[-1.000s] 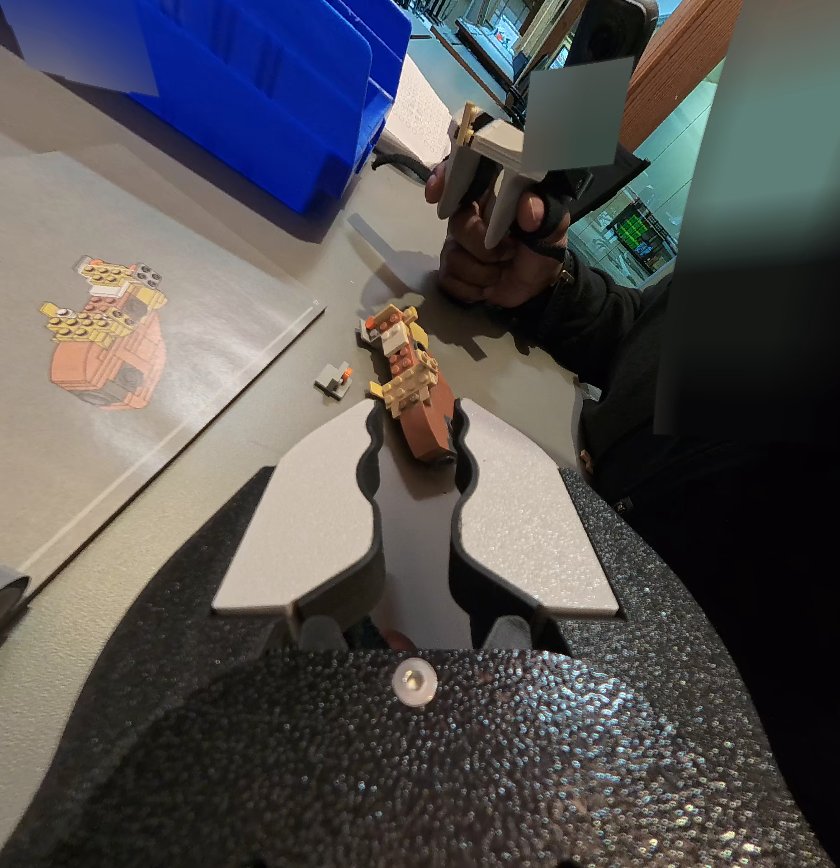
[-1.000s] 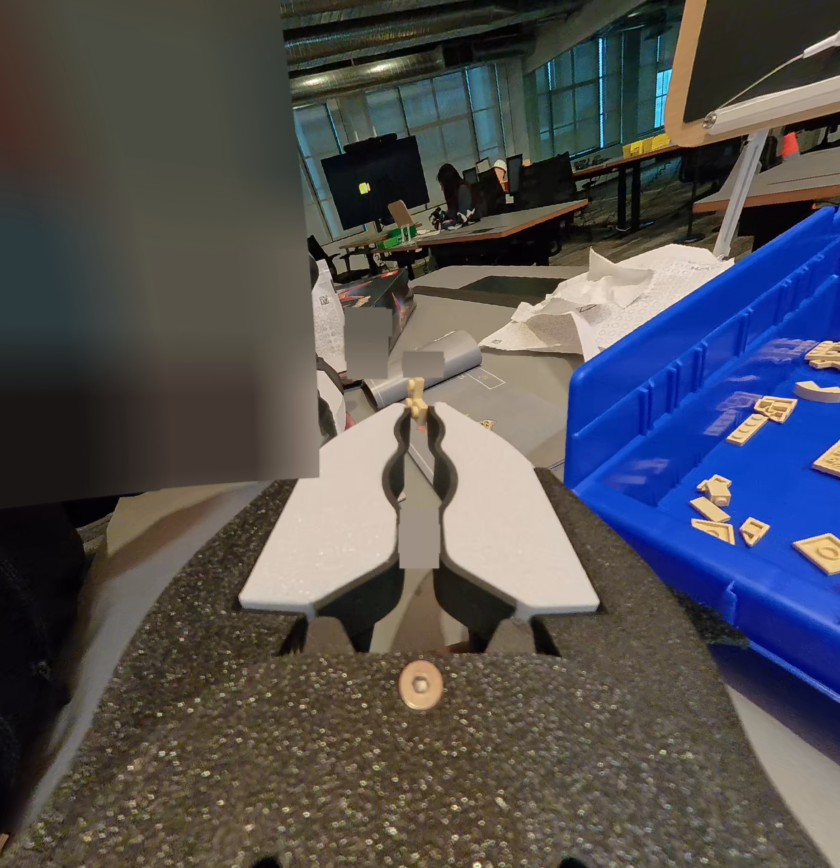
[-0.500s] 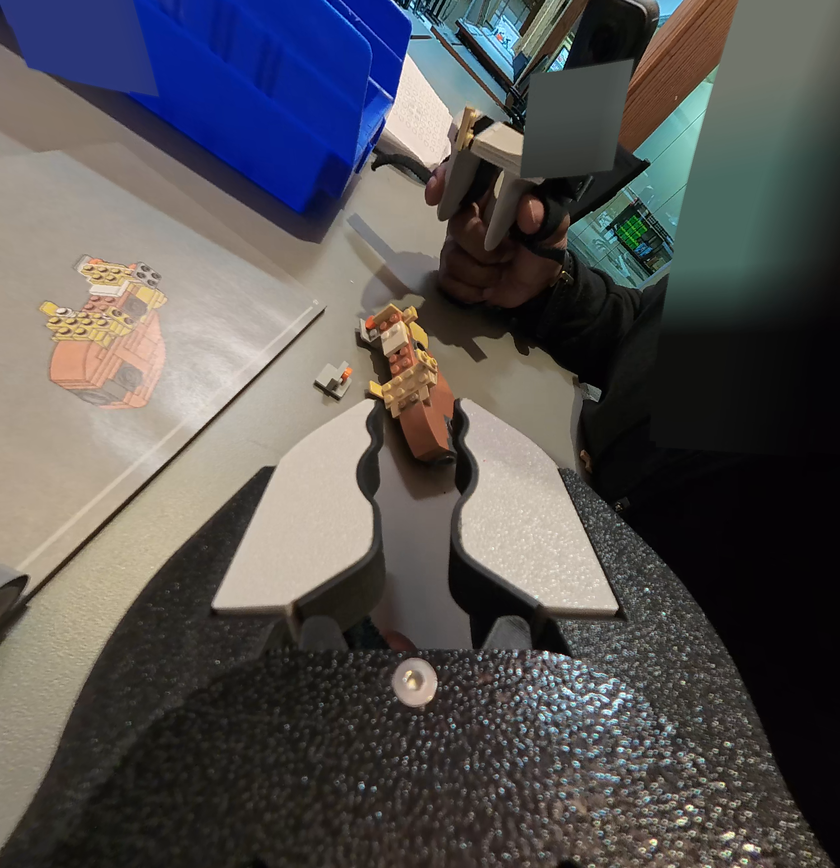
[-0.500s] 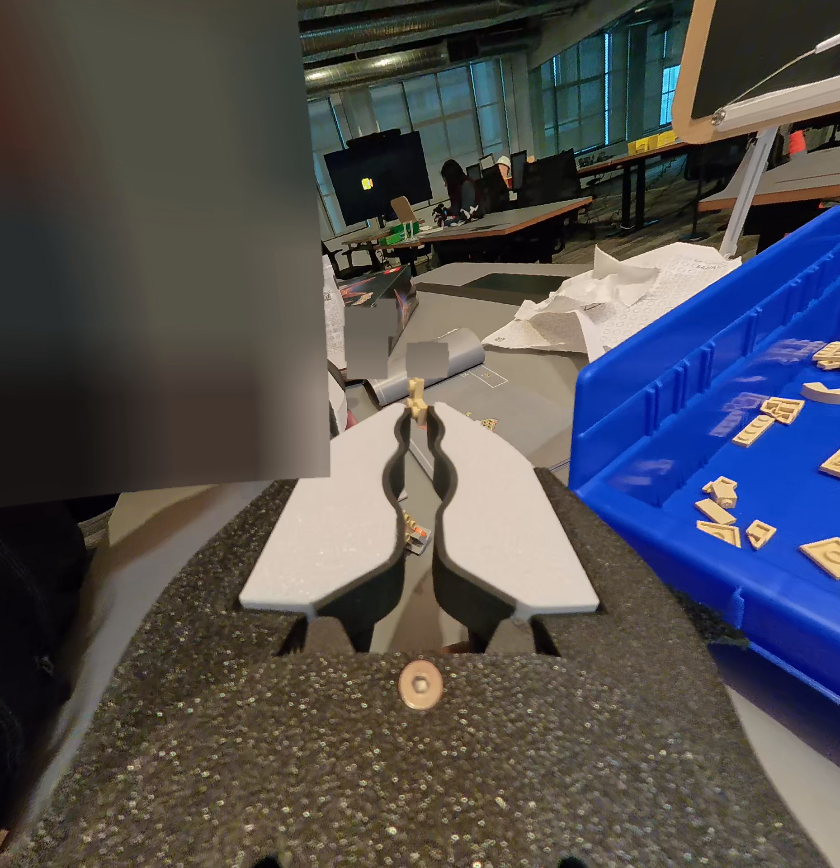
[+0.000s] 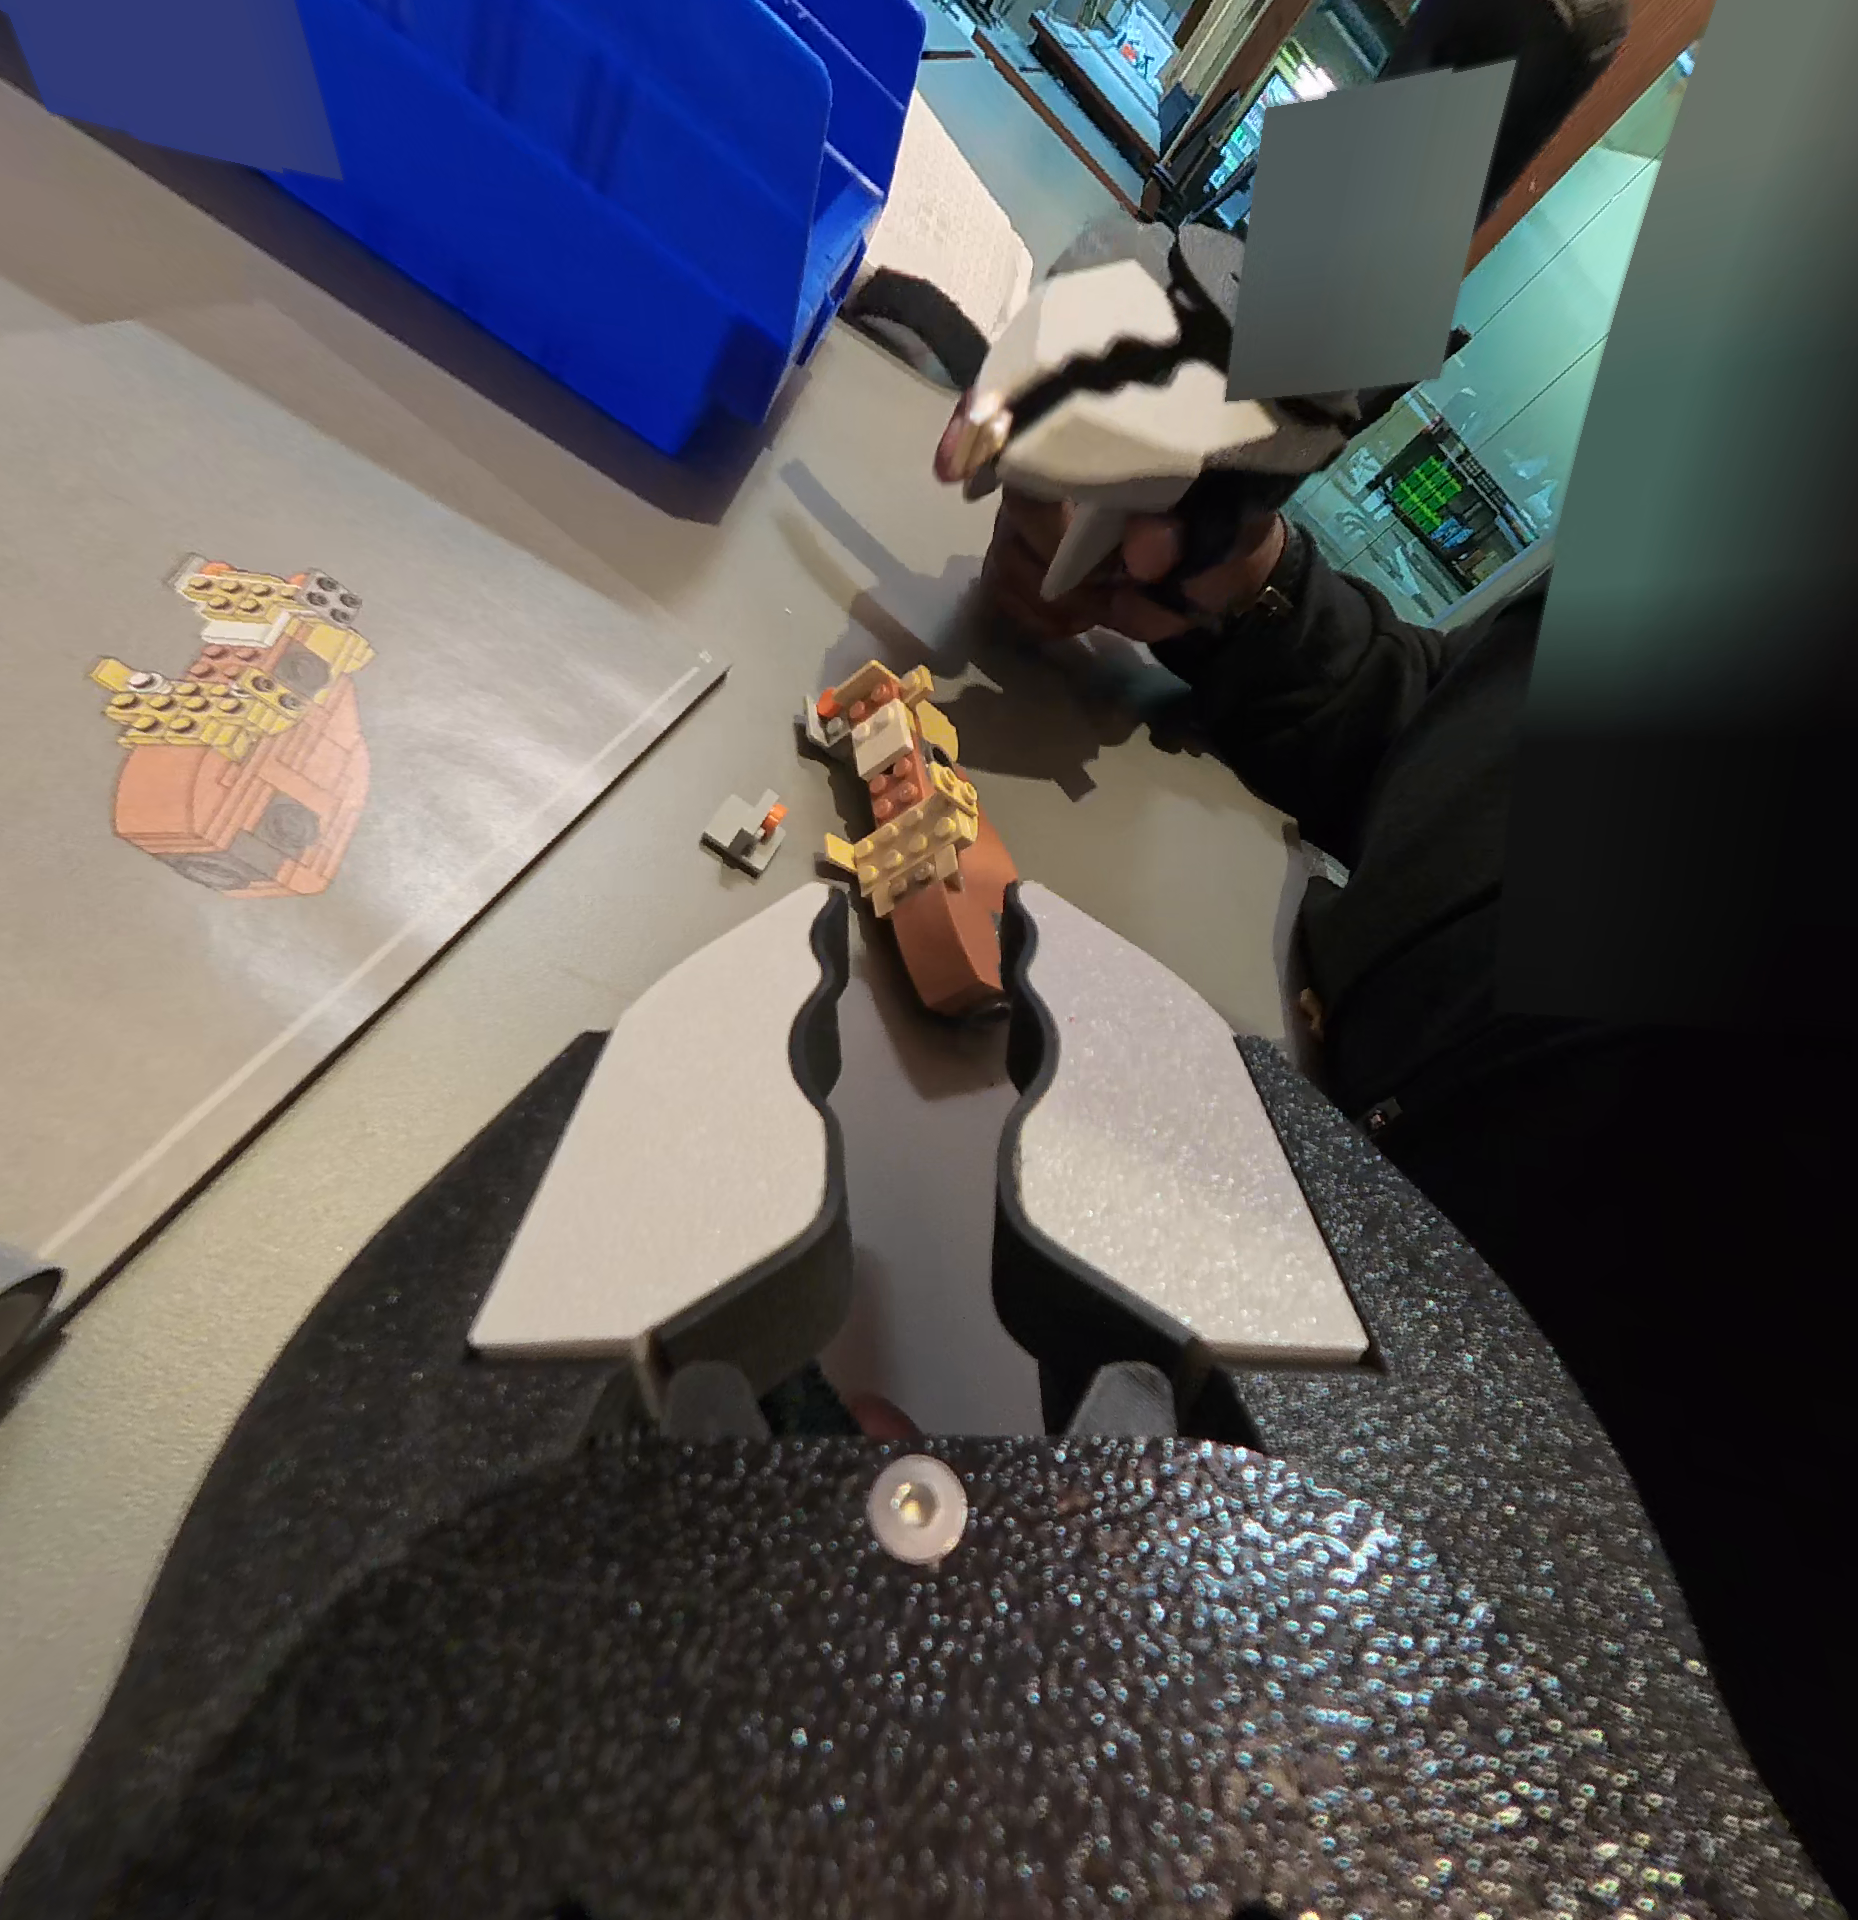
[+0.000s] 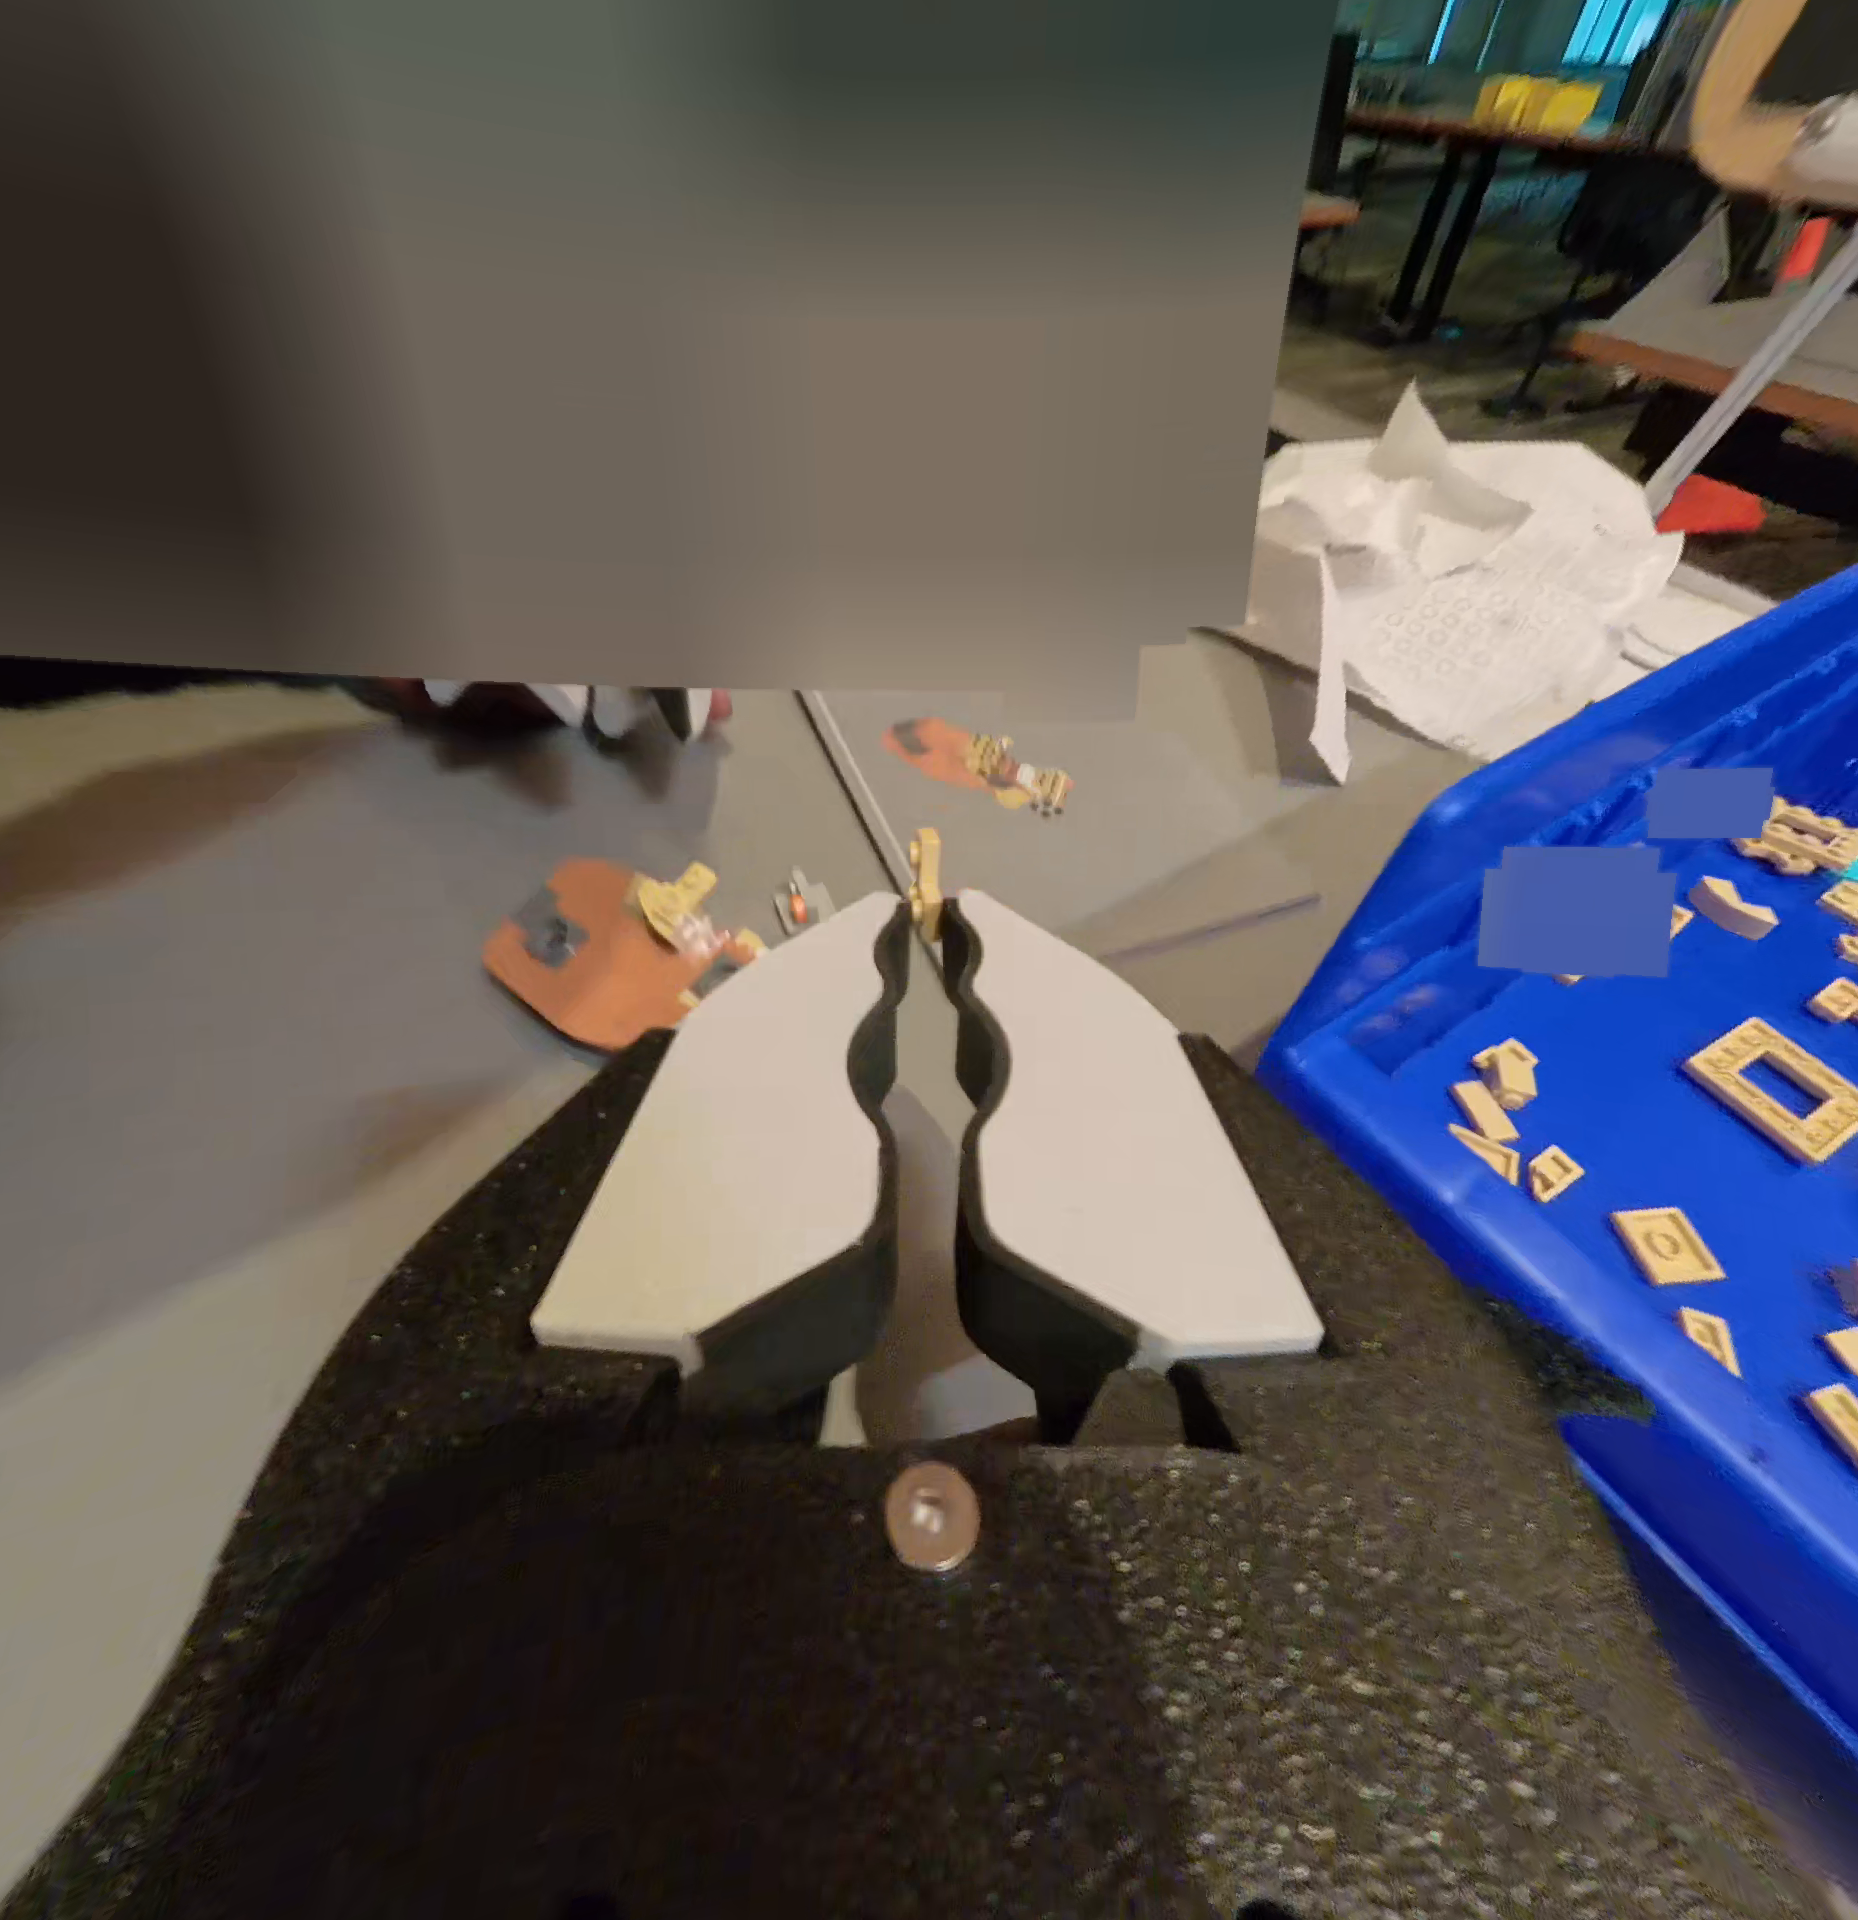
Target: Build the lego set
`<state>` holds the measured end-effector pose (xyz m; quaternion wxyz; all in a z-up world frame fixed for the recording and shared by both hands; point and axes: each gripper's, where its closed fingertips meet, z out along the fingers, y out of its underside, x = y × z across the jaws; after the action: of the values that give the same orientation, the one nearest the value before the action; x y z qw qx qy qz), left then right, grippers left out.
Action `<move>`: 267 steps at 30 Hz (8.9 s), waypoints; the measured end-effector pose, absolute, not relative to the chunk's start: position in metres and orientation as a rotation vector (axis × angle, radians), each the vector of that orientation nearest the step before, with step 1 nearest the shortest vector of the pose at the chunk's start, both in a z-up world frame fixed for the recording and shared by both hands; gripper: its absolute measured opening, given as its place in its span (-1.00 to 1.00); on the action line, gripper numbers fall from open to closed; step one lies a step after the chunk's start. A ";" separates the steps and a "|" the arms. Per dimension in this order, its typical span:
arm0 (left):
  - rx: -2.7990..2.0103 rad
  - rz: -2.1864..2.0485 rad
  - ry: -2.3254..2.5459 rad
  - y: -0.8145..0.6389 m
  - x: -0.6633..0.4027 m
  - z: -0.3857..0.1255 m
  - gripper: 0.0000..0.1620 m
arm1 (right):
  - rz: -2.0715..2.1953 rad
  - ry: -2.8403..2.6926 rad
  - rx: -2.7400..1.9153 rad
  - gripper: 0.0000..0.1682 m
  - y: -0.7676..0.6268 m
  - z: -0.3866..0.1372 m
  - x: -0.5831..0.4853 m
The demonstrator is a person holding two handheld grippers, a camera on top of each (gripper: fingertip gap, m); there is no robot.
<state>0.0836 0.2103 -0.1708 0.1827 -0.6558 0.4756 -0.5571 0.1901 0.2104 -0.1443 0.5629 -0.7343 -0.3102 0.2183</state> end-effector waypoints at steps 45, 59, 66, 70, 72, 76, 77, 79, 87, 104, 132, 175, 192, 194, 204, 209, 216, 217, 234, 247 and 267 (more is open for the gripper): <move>-1.868 -1.541 1.345 0.209 0.082 -0.174 -0.67 | 0.578 -1.469 -1.812 -0.73 0.002 -0.204 0.127; -1.866 -1.531 1.344 0.209 0.082 -0.174 -0.67 | 0.443 -1.477 -1.881 -0.79 0.025 -0.216 0.126; -1.835 -1.495 1.367 0.206 0.082 -0.173 -0.67 | 0.345 -1.406 -1.864 -0.79 0.065 -0.211 0.130; -1.788 -1.427 1.415 0.204 0.082 -0.172 -0.67 | 0.290 -1.335 -1.824 -0.80 0.099 -0.197 0.126; -1.779 -1.397 1.438 0.203 0.083 -0.173 -0.67 | 0.301 -1.328 -1.829 -0.79 0.111 -0.196 0.117; -1.773 -1.382 1.431 0.204 0.083 -0.173 -0.67 | 0.228 -1.360 -1.842 -0.79 0.130 -0.206 0.104; -1.774 -1.385 1.419 0.205 0.082 -0.172 -0.67 | 0.205 -1.376 -1.840 -0.79 0.133 -0.209 0.103; -1.780 -1.393 1.400 0.207 0.081 -0.171 -0.67 | 0.189 -1.392 -1.820 -0.79 0.134 -0.210 0.101; -1.786 -1.404 1.402 0.207 0.080 -0.172 -0.67 | 0.380 -1.210 -1.824 -0.68 0.141 -0.188 0.122; -1.738 -0.944 1.653 0.232 0.092 -0.199 -0.64 | 0.264 -1.018 -1.840 -0.74 0.198 -0.175 0.175; -1.671 -1.053 1.890 0.224 0.134 -0.208 -1.00 | 0.111 -1.073 -1.723 -0.77 0.195 -0.178 0.193; -1.866 -2.141 1.063 0.209 0.157 -0.121 -0.95 | -0.144 -1.225 -1.439 -0.43 0.216 -0.145 0.159; -1.750 -2.423 0.712 0.205 0.163 -0.104 -0.95 | 0.012 -0.785 -1.499 -0.80 0.217 -0.112 0.159; -1.756 -2.425 0.718 0.204 0.163 -0.105 -0.95 | 0.009 -0.798 -1.498 -0.80 0.216 -0.113 0.159; -1.771 -2.325 0.829 0.207 0.161 -0.112 -0.81 | 0.127 -0.814 -1.545 -0.81 0.213 -0.117 0.160; -1.794 -2.081 0.989 0.219 0.149 -0.119 -0.78 | 0.201 -0.818 -1.679 -0.81 0.211 -0.133 0.170; -1.856 -1.479 1.541 0.189 0.117 -0.172 -0.61 | 0.396 -0.733 -1.977 -0.81 0.192 -0.166 0.178; -1.851 -1.442 1.565 0.185 0.114 -0.177 -0.61 | 0.411 -0.728 -2.007 -0.81 0.190 -0.170 0.178; -1.847 -1.164 1.690 0.154 0.101 -0.203 -0.62 | 0.358 -0.859 -2.185 -0.81 0.161 -0.203 0.167; -1.821 -1.253 1.584 0.160 0.099 -0.192 -0.63 | 0.217 -1.105 -2.276 -0.81 0.156 -0.216 0.180; -1.827 -1.280 1.551 0.162 0.098 -0.189 -0.64 | 0.251 -1.047 -2.222 -0.66 0.158 -0.209 0.179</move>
<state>0.0976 0.1618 -0.1890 0.2106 -0.6573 0.5581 -0.4605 0.1790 0.1576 -0.2090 0.3302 -0.8495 -0.4002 0.0961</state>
